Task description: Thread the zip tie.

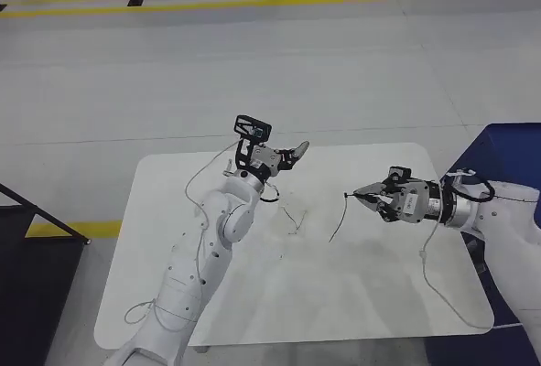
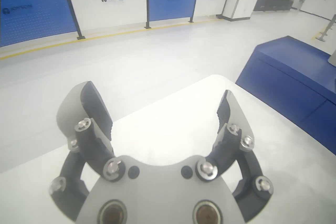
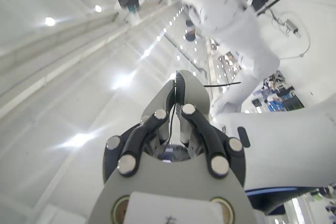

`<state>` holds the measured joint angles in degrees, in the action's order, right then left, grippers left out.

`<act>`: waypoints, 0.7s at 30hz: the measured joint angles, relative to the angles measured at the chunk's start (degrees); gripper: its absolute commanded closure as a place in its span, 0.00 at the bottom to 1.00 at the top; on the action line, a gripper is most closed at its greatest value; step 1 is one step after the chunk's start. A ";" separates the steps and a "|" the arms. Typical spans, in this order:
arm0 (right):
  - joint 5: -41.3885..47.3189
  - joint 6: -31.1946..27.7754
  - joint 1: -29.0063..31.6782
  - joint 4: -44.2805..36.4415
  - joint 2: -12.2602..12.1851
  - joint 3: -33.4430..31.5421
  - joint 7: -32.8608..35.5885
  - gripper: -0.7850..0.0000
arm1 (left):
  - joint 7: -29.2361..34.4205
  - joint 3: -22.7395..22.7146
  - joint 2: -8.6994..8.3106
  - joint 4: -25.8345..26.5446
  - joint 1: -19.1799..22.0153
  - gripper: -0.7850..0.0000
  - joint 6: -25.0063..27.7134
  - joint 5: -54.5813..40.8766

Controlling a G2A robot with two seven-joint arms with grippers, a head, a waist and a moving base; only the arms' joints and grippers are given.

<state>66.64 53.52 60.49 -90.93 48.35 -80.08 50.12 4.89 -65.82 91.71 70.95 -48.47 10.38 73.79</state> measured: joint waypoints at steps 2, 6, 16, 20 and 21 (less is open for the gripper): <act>-4.85 -0.02 -3.43 6.11 0.33 3.75 -0.65 1.00 | 0.28 -0.19 -0.11 0.60 -0.30 0.00 0.06 0.47; -7.36 -2.29 -12.39 18.32 3.04 13.81 -2.18 1.00 | 0.24 -0.10 -0.08 0.36 -0.23 0.00 0.07 0.34; -4.02 -7.15 -28.13 37.90 13.24 34.84 -7.11 1.00 | 0.23 -0.11 -0.08 0.37 -0.24 0.00 0.06 0.35; -7.67 -7.73 -30.07 42.07 15.73 39.72 -8.70 1.00 | 0.23 -0.11 -0.08 0.37 -0.24 0.00 0.06 0.35; -8.52 -8.19 -30.39 42.95 16.19 40.58 -9.06 1.00 | 0.23 -0.11 -0.08 0.37 -0.24 0.00 0.06 0.35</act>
<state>58.12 45.33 30.09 -47.99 64.54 -39.50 41.06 5.12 -65.93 91.63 71.32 -48.70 10.44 74.14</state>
